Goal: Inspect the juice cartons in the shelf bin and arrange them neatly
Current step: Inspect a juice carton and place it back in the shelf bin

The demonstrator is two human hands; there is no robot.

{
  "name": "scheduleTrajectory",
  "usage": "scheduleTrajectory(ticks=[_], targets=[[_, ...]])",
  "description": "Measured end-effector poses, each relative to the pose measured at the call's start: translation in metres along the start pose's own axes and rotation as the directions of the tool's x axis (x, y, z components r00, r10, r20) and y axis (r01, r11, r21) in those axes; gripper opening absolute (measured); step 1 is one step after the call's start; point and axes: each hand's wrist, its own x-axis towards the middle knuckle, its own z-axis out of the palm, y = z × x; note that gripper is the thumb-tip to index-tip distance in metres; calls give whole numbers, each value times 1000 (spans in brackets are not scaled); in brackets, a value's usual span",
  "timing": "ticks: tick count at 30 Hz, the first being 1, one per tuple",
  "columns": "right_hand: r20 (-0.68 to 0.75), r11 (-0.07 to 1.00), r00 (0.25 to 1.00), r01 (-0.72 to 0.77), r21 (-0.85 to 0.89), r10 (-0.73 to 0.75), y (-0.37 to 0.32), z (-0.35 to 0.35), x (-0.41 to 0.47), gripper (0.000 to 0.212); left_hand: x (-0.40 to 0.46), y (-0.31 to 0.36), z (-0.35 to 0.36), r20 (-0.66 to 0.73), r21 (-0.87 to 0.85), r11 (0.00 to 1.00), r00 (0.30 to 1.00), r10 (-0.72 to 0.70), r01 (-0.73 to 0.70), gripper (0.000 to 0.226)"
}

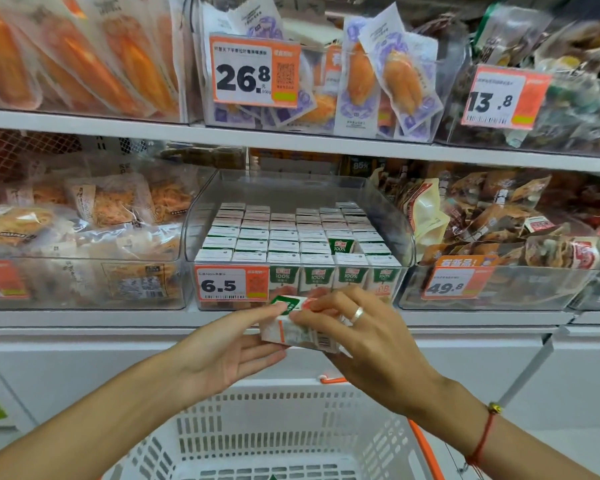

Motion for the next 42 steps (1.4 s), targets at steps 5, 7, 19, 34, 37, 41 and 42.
scheduleTrajectory(ticks=[5,7,19,34,37,41,42], targets=[[112,998,992,-63,0,63,37,-1,-3,45,6,19,-4,-127,-53,994,988,85,-92,63],[111,974,968,-227,-9,227,61,-2,-7,47,12,34,-1,-155,-74,985,977,145,-158,55],[248,895,862,-408,-181,443,105,6,-38,53,121,82,74,140,678,451,703,697,-581,52],[276,888,845,-430,-160,459,105,8,-40,58,157,107,87,366,930,-91,914,176,-355,55],[269,886,845,-433,-163,462,105,8,-40,57,165,103,81,342,939,-37,923,179,-341,57],[267,886,845,-439,-151,464,106,8,-40,55,167,97,71,351,933,-7,907,233,-359,45],[267,889,848,-433,-147,457,106,8,-40,54,168,95,69,364,928,-17,897,250,-372,40]])
